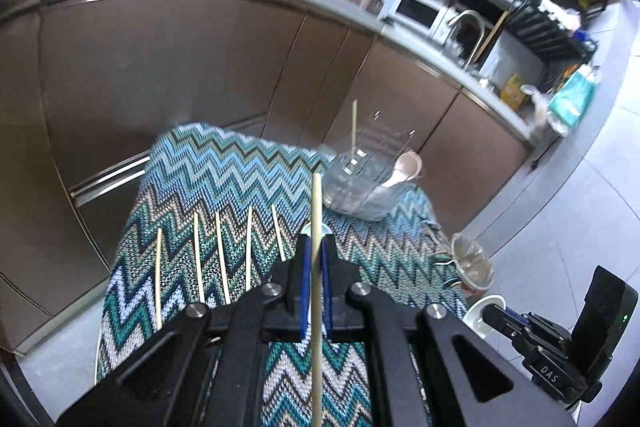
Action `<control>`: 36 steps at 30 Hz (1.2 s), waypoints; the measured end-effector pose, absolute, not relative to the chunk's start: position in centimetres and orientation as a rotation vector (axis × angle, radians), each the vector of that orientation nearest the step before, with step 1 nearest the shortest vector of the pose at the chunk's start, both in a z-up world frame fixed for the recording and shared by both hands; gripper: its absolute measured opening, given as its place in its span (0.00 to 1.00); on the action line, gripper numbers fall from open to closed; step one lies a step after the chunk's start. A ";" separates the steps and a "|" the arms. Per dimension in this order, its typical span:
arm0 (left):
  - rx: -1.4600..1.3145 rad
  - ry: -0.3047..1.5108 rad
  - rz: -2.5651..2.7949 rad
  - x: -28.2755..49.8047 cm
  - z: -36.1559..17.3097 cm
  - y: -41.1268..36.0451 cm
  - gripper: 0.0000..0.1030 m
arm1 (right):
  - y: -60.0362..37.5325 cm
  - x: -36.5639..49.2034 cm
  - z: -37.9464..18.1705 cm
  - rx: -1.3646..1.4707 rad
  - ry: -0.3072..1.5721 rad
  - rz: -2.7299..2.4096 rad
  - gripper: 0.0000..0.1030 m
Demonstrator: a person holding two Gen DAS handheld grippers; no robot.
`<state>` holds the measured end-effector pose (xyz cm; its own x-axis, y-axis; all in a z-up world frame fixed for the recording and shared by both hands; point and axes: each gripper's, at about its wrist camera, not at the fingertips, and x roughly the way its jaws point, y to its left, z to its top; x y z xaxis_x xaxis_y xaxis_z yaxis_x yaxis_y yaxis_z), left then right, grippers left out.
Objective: Organize utensils
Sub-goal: 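Lower the spoon into the wire holder with the right tool while the left tool drops the chopstick in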
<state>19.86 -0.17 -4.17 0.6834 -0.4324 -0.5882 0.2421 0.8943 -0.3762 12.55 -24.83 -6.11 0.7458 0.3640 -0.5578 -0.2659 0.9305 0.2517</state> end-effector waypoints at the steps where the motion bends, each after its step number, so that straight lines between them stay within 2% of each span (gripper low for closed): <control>1: -0.280 0.711 -0.383 19.2 -3.8 0.0 0.04 | -24.6 12.0 -5.8 0.153 0.631 0.341 0.06; 19: -0.279 0.461 -0.324 10.4 0.7 2.8 0.04 | -22.5 6.7 -2.1 0.086 0.492 0.272 0.06; 28: -0.245 0.400 -0.349 11.2 2.2 -0.2 0.04 | -24.2 8.0 -1.4 0.072 0.436 0.207 0.06; 36: -0.239 0.363 -0.403 15.8 4.3 -4.1 0.04 | -26.7 12.1 -0.5 0.073 0.395 0.163 0.06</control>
<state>15.83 -4.13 4.33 0.8570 -0.4222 -0.2953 0.3380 0.8933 -0.2964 12.14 -26.74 -0.49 0.9103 0.1721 -0.3764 -0.1436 0.9843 0.1027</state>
